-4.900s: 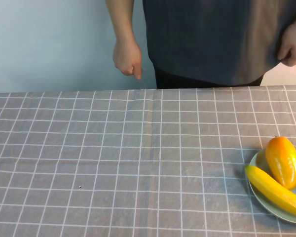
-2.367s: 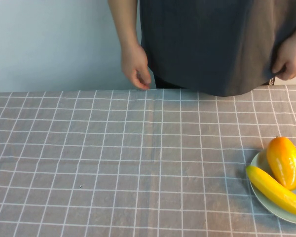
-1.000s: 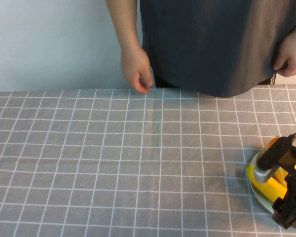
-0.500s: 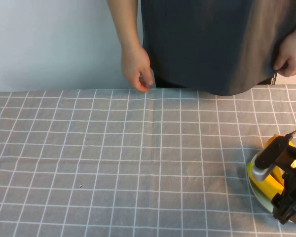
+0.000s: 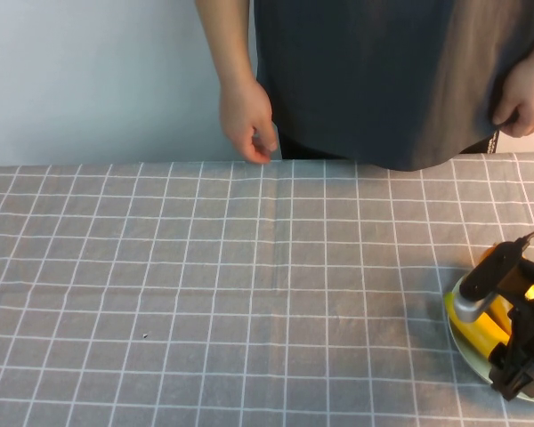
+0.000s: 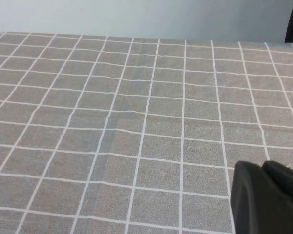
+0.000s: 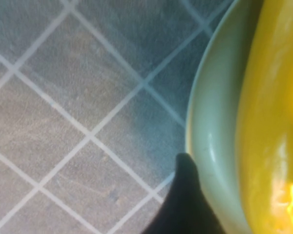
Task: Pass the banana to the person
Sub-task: Pick up the banana
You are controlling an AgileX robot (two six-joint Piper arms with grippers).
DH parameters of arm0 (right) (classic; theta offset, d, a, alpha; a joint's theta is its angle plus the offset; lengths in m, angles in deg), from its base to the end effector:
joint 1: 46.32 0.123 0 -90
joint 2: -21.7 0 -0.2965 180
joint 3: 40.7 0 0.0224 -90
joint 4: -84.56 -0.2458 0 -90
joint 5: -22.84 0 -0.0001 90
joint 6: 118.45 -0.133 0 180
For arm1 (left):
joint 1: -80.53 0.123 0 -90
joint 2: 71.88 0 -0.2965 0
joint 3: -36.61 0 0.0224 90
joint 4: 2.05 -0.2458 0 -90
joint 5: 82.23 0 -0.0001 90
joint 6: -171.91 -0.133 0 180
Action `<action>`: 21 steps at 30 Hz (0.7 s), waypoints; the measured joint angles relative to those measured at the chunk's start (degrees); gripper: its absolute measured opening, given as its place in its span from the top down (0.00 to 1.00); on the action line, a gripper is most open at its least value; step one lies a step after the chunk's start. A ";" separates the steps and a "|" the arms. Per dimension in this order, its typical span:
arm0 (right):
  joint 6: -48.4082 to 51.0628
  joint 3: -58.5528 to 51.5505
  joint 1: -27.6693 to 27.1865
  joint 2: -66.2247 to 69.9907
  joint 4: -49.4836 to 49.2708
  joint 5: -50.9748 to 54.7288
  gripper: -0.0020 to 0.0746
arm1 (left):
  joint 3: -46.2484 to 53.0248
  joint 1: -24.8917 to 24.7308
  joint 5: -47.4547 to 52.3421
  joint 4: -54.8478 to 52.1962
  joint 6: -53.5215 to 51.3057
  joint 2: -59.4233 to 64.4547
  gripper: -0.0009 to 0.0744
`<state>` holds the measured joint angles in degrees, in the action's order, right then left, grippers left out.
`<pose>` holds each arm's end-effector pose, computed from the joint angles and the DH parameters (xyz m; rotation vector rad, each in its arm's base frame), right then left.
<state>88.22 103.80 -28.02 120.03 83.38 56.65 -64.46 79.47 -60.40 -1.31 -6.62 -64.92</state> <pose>0.2503 0.0844 0.1324 -1.0973 2.7119 -0.0037 0.0759 -0.0020 0.1583 -0.0147 1.8802 -0.0431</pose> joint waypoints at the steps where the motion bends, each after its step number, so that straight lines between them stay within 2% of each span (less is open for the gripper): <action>1: 0.00 0.00 0.00 -0.26 -0.12 -0.24 0.39 | 0.00 0.00 0.00 0.00 0.00 0.00 0.99; 6: 0.00 0.00 0.00 -0.14 0.37 -0.86 0.36 | 0.00 0.00 0.00 0.00 0.00 0.00 0.99; 21: 0.00 0.00 -0.02 2.56 1.86 -3.02 0.36 | 0.00 0.00 0.00 0.00 0.00 0.00 0.99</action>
<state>88.22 103.80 -28.04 122.59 85.24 53.63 -64.46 79.47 -60.40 -1.31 -6.62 -64.92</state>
